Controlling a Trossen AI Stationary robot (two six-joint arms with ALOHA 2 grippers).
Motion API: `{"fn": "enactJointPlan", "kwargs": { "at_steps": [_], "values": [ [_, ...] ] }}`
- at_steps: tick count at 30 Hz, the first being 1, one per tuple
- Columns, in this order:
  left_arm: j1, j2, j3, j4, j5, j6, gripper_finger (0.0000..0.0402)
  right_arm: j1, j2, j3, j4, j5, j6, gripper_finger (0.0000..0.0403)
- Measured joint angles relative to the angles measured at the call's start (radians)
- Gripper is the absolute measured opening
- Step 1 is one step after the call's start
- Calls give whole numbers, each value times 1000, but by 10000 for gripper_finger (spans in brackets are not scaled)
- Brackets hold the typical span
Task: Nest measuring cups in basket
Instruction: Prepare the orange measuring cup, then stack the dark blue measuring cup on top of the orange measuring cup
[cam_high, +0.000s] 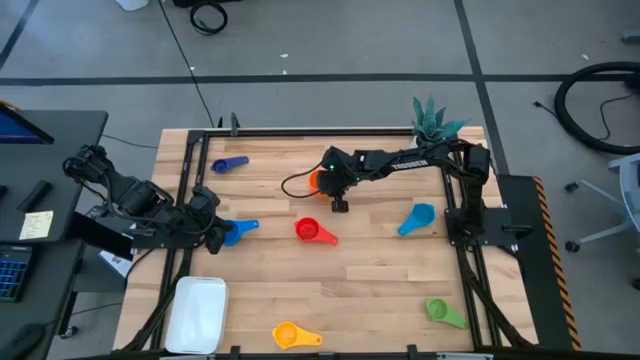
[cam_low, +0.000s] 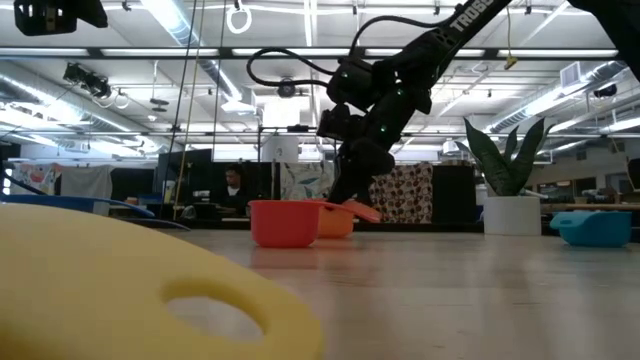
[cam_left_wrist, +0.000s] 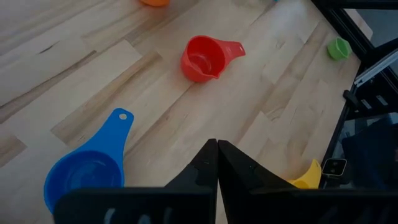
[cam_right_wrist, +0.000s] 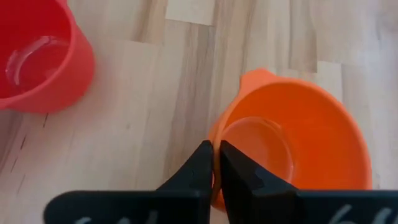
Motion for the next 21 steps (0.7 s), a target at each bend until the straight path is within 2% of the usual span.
{"fn": "enactJointPlan", "kwargs": {
  "at_steps": [4,13,21],
  "values": [
    [0,0,0,0,0,0,13,0,0,0,1,-3,-26,57],
    [0,0,0,-14,1,-1,14,3,0,0,24,-1,-45,79],
    [0,0,0,-16,34,-8,18,18,-40,0,109,74,-47,124]
  ]
}}
